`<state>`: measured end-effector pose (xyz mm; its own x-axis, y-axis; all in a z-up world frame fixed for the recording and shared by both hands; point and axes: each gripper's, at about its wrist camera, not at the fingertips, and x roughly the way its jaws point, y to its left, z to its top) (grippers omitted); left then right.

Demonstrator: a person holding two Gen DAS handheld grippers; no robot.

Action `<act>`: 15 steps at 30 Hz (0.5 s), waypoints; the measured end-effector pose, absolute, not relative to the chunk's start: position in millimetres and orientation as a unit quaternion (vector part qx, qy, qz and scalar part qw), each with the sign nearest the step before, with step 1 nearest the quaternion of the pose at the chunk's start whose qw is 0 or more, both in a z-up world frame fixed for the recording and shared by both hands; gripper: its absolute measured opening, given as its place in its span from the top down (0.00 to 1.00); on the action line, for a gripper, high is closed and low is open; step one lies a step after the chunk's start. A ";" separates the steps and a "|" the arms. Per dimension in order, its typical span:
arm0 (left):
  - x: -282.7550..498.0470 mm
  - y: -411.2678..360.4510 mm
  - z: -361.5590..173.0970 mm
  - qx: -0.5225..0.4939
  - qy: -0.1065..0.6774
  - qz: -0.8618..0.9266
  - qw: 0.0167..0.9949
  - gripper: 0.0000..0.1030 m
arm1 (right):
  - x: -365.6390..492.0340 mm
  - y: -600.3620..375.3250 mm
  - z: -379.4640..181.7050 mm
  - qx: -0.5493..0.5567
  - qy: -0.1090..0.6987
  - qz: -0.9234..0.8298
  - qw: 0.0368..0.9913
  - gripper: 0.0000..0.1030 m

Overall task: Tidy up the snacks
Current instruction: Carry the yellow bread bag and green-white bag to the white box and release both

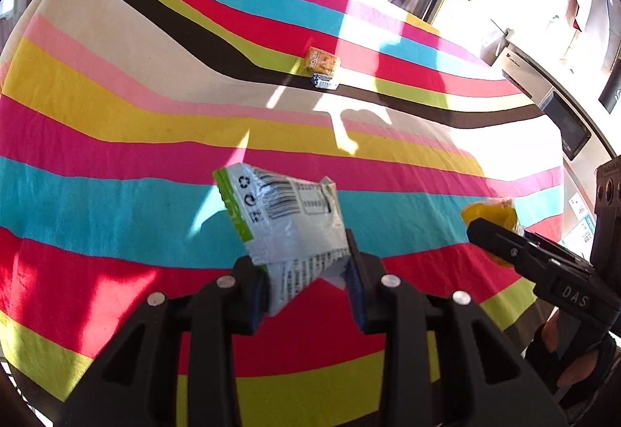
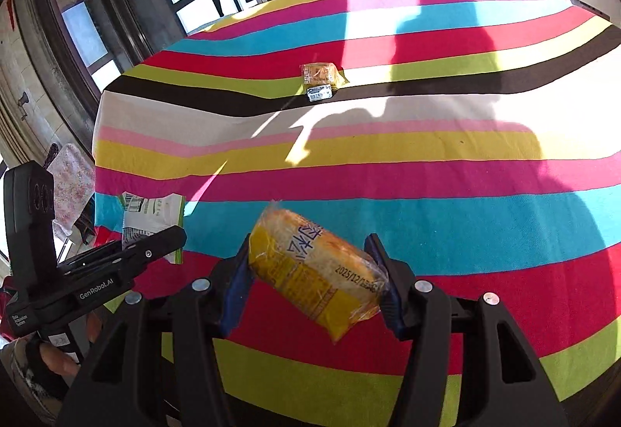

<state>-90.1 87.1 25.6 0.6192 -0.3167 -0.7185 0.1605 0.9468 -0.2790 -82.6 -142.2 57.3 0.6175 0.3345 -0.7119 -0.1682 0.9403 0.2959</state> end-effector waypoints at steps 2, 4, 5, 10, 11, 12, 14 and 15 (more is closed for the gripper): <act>-97.4 81.6 27.5 -0.090 0.416 -0.143 0.893 0.67 | -92.8 -148.0 60.4 0.100 0.411 0.136 0.896 0.46; -104.6 74.1 30.9 -0.082 0.415 -0.155 0.893 0.67 | -105.2 -153.9 63.4 0.103 0.407 0.132 0.898 0.46; -107.9 70.2 32.8 -0.077 0.413 -0.161 0.893 0.67 | -111.3 -156.8 64.7 0.105 0.405 0.129 0.899 0.46; -122.5 51.0 39.3 -0.051 0.408 -0.185 0.892 0.67 | -140.0 -172.3 71.0 0.113 0.397 0.115 0.903 0.46; -124.8 47.3 39.3 -0.048 0.411 -0.190 0.890 0.67 | -146.1 -176.6 71.9 0.115 0.395 0.111 0.905 0.46; -127.0 43.4 39.5 -0.044 0.413 -0.195 0.889 0.67 | -152.5 -180.5 72.6 0.117 0.394 0.108 0.905 0.46; -131.2 33.4 40.9 -0.032 0.414 -0.206 0.886 0.67 | -166.2 -191.2 73.4 0.125 0.389 0.101 0.907 0.46; -133.9 28.0 42.0 -0.024 0.414 -0.211 0.885 0.67 | -173.2 -196.4 73.7 0.129 0.387 0.096 0.908 0.46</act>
